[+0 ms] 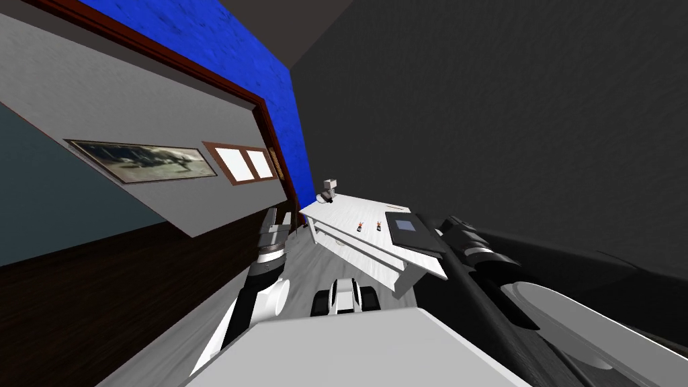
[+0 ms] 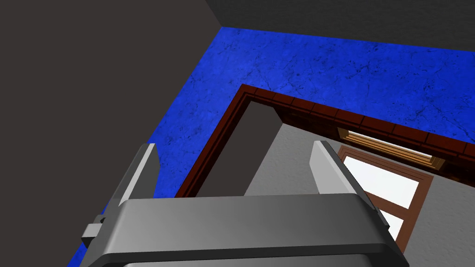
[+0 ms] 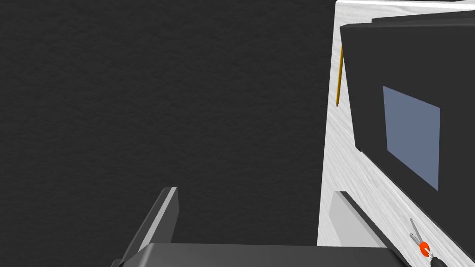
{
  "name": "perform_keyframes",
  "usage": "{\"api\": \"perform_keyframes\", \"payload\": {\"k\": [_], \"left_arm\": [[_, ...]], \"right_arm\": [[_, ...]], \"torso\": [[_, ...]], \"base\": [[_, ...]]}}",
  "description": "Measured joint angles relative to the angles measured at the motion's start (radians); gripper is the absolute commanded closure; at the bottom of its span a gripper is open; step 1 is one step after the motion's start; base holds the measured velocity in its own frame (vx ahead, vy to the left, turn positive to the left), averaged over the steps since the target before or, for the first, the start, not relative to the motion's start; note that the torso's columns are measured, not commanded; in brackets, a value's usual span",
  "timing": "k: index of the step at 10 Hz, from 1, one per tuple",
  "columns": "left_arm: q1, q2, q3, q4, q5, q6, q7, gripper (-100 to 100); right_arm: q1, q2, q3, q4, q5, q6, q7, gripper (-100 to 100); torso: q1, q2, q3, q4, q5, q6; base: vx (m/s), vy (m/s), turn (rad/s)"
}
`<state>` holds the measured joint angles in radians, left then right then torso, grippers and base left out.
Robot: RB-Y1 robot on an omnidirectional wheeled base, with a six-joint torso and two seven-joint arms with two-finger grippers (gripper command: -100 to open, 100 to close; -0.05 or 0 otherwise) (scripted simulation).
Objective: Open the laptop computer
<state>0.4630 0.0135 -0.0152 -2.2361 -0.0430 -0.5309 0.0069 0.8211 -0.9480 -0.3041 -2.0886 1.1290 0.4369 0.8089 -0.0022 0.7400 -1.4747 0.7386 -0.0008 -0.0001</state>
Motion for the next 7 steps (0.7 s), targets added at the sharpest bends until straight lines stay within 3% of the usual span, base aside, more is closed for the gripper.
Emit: {"api": "perform_keyframes", "payload": {"k": [1, 2, 7], "left_arm": [[0.000, 0.000, 0.000, 0.000, 0.000, 0.000, 0.000, 0], [0.000, 0.000, 0.000, 0.000, 0.000, 0.000, 0.000, 0], [0.000, 0.000, 0.000, 0.000, 0.000, 0.000, 0.000, 0]], "right_arm": [[0.013, -0.018, -0.015, -0.014, -0.019, -0.004, 0.001, -100], [0.015, -0.019, -0.017, -0.016, -0.022, -0.005, 0.001, 0], [0.015, -0.019, -0.017, -0.015, -0.022, -0.005, 0.001, 0]], "torso": [[0.001, 0.000, 0.000, 0.000, 0.000, 0.000], [0.001, 0.000, 0.000, 0.000, 0.000, 0.000], [0.002, -0.002, -0.001, -0.001, 0.001, 0.000]], "base": [[0.019, 0.011, -0.015], [0.000, 0.000, 0.000], [0.000, 0.000, 0.000]]}}
